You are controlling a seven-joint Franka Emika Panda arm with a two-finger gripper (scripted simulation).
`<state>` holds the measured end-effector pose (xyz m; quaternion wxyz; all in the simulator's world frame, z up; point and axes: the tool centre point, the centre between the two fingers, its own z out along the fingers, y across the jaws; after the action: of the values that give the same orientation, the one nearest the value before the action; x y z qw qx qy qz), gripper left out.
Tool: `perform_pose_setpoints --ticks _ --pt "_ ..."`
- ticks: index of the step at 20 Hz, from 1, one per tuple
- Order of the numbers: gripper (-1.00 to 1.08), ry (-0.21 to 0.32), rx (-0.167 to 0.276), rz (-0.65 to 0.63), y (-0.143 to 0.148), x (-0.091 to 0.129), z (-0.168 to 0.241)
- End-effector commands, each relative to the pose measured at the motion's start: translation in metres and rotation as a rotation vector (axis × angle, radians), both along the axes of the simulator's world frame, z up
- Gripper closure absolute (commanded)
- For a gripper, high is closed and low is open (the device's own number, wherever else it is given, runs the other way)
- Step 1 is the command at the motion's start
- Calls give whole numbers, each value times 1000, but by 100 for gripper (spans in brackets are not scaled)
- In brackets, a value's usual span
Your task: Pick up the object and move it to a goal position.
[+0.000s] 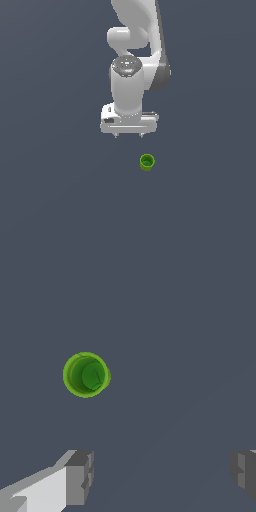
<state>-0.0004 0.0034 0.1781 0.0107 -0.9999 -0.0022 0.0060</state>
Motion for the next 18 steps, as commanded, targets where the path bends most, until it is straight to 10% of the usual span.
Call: perform_pose_setpoints --ticks 1,18 --pt "-92 0 0 0 0 0 0" --pt "-92 18 -10 31 21 -6 -20"
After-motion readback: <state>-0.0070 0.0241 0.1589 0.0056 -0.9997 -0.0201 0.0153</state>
